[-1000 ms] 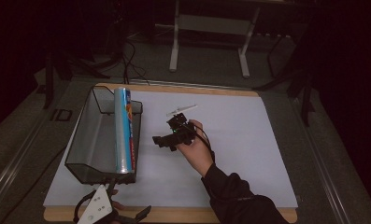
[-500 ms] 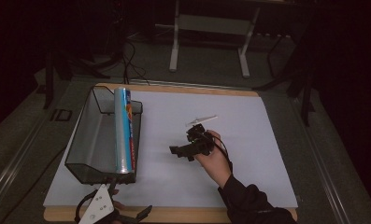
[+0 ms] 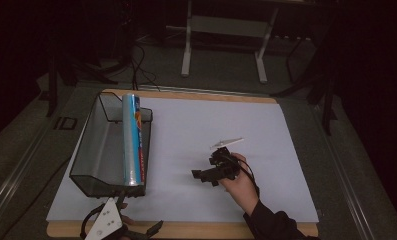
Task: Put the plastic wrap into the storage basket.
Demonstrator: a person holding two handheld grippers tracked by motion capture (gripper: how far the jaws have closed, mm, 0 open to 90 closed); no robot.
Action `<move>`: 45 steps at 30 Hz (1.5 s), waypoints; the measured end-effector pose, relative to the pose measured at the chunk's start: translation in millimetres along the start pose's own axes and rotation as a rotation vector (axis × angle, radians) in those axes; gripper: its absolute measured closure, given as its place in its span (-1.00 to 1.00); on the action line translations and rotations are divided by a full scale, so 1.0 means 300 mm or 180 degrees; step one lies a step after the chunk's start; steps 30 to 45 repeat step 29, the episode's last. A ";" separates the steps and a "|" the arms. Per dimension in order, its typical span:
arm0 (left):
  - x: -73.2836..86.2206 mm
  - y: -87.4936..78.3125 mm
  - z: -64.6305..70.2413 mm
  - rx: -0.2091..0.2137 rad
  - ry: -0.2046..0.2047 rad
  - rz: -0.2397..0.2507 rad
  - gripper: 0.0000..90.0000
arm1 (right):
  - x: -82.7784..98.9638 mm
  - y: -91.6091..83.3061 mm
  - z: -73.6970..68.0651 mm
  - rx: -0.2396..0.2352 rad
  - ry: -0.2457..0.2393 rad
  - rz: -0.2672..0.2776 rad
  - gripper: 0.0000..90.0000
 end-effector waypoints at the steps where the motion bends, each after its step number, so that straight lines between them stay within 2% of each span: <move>1: 0.000 0.000 0.000 0.0001 0.0001 -0.0001 -0.99 | 0.011 -0.003 0.006 0.0013 0.0001 -0.0002 -0.70; 11: 0.003 0.004 0.001 -0.0006 0.0004 -0.0017 -0.99 | 0.099 -0.034 0.071 0.0125 0.0101 0.0005 -0.70; 20: 0.004 0.004 0.002 -0.0002 0.0008 -0.0023 -0.99 | 0.160 -0.052 0.111 0.0151 0.0186 0.0008 -0.70; 29: 0.007 0.006 0.000 0.0033 -0.0002 -0.0044 -0.99 | 0.164 -0.046 0.118 0.0237 0.0030 0.0084 -0.71; 45: 0.007 0.006 0.000 0.0033 -0.0002 -0.0044 -0.99 | 0.164 -0.046 0.118 0.0237 0.0030 0.0084 -0.71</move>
Point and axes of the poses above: each handheld gripper's, and its own axes: y roughly forward along the jaws, x roughly out of its underside, z roughly to its right, the point moved 9 cm from there along y, roughly forward along the jaws, and after that the axes turned 2 degrees about z, right-handed, at the moved point
